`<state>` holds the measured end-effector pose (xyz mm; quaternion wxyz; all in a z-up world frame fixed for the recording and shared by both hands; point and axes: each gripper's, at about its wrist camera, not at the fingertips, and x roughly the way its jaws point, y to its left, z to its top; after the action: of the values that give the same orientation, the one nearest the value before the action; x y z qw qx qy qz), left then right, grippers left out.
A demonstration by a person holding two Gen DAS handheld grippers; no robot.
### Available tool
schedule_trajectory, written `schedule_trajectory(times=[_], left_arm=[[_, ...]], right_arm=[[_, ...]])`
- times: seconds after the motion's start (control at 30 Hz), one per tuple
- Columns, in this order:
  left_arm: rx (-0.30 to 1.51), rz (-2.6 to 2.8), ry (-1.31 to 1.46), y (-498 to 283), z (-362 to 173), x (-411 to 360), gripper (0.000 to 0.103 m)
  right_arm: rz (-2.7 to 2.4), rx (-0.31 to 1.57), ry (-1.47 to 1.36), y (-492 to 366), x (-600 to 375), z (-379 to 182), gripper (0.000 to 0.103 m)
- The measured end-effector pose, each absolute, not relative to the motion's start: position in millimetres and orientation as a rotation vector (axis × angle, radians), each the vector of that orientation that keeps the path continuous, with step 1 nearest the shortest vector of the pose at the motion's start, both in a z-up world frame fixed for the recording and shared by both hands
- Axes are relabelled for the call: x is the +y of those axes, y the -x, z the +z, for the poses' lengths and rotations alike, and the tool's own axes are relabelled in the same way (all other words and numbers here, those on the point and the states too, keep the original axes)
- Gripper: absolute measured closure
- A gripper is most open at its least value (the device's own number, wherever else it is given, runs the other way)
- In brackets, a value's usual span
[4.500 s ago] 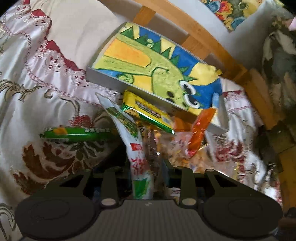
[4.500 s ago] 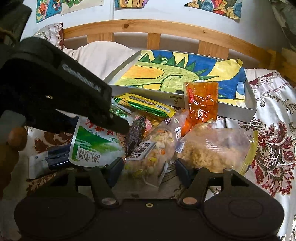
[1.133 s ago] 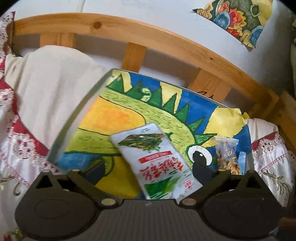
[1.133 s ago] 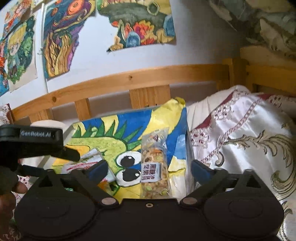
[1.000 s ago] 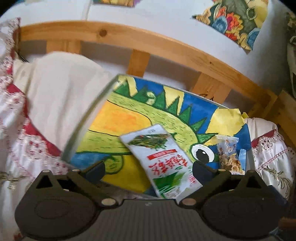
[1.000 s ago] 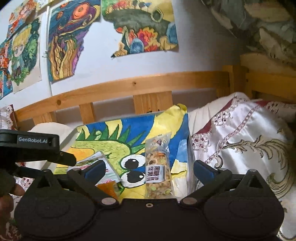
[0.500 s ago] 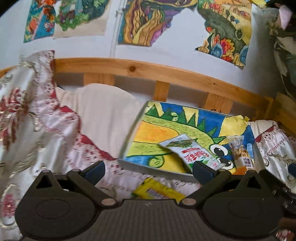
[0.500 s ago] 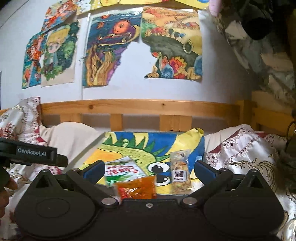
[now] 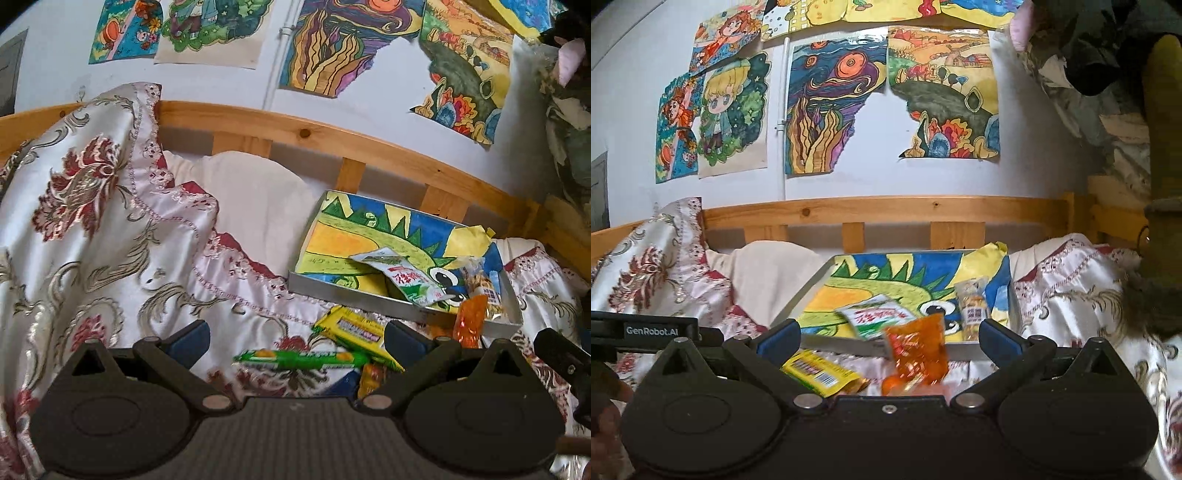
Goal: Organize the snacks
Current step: 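Withdraw both tools from the tray and move them back over the remaining snacks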
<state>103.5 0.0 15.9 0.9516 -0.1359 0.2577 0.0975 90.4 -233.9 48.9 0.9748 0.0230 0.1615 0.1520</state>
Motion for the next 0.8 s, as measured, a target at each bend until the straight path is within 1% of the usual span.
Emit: schedule_trajectory(times=[0.27, 0.5, 0.8], left_arm=[[0.517, 0.141, 0.189, -69, 14, 1, 0.001], [0.536, 0.097, 0.056, -41, 4, -5, 0.001], [0.569, 0.085, 0.085, -29, 2, 0, 0.001]], right_arm=[[0.297, 0.334, -0.024, -57, -224, 47, 0.001], [0.288, 0.362, -0.009, -39, -218, 42, 0.001], [0.293, 0.441, 0.023, -24, -208, 33, 0.001]])
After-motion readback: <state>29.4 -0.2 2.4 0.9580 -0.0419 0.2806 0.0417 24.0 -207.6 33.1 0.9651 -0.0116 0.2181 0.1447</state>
